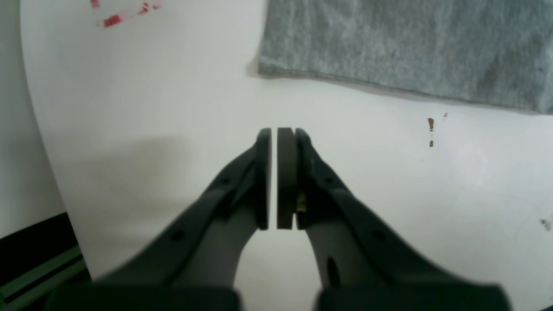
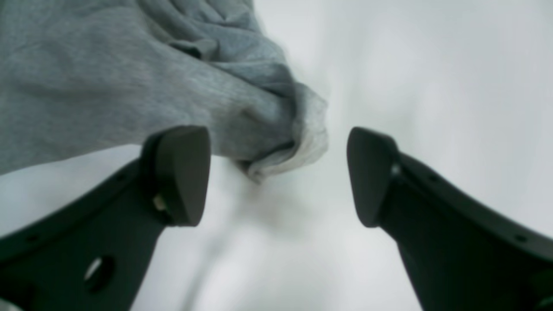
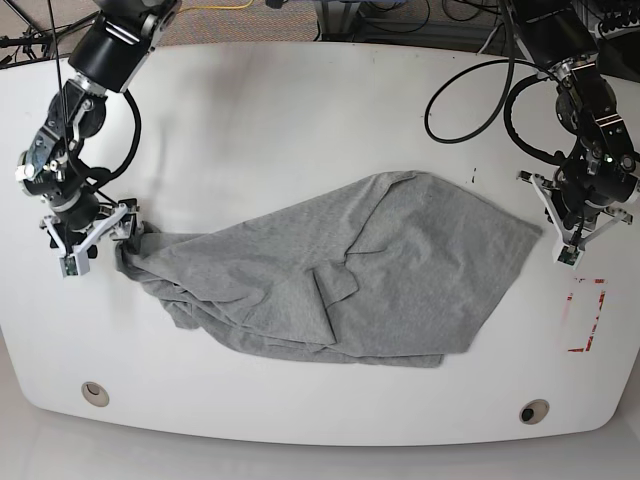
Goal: Fold the T-shirt properly
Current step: 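Grasp opposite edges of the T-shirt with the right and left grippers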
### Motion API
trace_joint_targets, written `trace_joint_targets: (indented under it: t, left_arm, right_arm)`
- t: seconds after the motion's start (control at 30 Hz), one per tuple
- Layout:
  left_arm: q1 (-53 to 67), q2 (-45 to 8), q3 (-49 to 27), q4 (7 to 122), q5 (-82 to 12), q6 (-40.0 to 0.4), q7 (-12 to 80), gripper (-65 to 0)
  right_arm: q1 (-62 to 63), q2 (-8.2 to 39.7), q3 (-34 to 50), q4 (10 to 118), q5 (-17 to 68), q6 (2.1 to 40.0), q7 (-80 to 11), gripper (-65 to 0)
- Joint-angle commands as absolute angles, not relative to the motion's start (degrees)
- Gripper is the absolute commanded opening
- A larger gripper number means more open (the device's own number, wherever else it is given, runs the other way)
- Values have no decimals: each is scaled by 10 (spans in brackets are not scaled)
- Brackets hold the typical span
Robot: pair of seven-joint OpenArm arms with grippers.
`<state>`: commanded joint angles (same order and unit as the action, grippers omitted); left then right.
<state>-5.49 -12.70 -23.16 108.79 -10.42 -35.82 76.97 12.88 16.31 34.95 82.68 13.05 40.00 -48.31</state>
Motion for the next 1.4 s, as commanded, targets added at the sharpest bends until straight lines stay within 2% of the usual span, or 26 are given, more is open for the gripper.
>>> trace_joint_targets:
  t: [0.27,0.33,0.47,0.6,0.8,0.9,0.97,1.0,1.07,1.1,1.4]
  left_arm:
    - [-56,-127,-232,1088,-104,-358,770,-650]
    - [-54,-127,-233,1088,-104,-358,770,-622]
    - [-52,-130,-236,1088,-104,-358,770,-524]
    - [-52,-130,-237,1089,-104,-358,770,-479]
    - [-52,-131,-237,1090,-104,-358,770,-476]
    - [-52,-131,-237,1089,-104,-358,770,-475]
    - [-52,-131,-237,1089,-104,-358,770,-474]
    - [-53,-131,-237,1089,-104,-358,770,-474]
    - [-54,-130,-237,1088,-104,-358,770,-474]
    - [-55,-129,-236,1087,-103,-357,769,-472]
    - [-101,-128,-236,1005,-103,-357,768,-471]
  right_arm:
    - [168,164,349,743,96,400,-434,-179]
    - [181,164,349,721,86,400,-420,-179]
    - [197,164,349,673,65,400,-399,-189]
    - [203,164,349,649,62,400,-373,-227]
    - [204,180,349,625,65,400,-355,-301]
    - [204,181,350,624,65,400,-354,-369]
    - [204,181,350,624,65,400,-354,-431]
    - [204,182,350,625,65,400,-354,-491]
    - [204,182,351,625,65,400,-354,-569]
    - [204,182,351,625,65,400,-354,-636]
    - [193,182,352,655,65,400,-366,-650]
